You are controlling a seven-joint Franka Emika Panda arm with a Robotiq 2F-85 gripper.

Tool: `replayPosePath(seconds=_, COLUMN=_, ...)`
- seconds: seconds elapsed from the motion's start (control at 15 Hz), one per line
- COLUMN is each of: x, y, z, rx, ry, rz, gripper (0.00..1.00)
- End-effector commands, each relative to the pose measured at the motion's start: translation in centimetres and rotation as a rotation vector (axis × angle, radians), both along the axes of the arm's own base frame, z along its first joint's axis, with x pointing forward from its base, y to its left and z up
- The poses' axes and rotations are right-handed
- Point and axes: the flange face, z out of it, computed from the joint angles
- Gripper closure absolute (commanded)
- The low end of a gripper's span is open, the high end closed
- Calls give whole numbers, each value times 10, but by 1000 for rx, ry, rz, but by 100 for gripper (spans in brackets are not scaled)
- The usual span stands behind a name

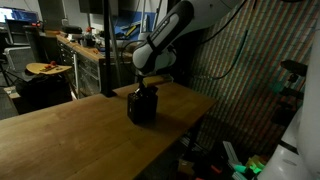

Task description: Put the white towel in the black box

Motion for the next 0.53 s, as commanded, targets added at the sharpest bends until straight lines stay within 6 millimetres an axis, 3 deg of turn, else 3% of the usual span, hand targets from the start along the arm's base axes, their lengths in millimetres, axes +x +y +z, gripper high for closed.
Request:
replayPosePath(seconds=0.0, x=-8, y=0, z=-1, rx=-10, ry=6, rz=-8, gripper=94)
replayPosePath(seconds=0.27, x=-11, y=1, z=10, rx=-2, ry=-16, rz=-4, gripper=84)
replayPosePath(seconds=0.47, x=-16, y=0, z=22, rx=-7, ry=-33, rz=2, gripper=91)
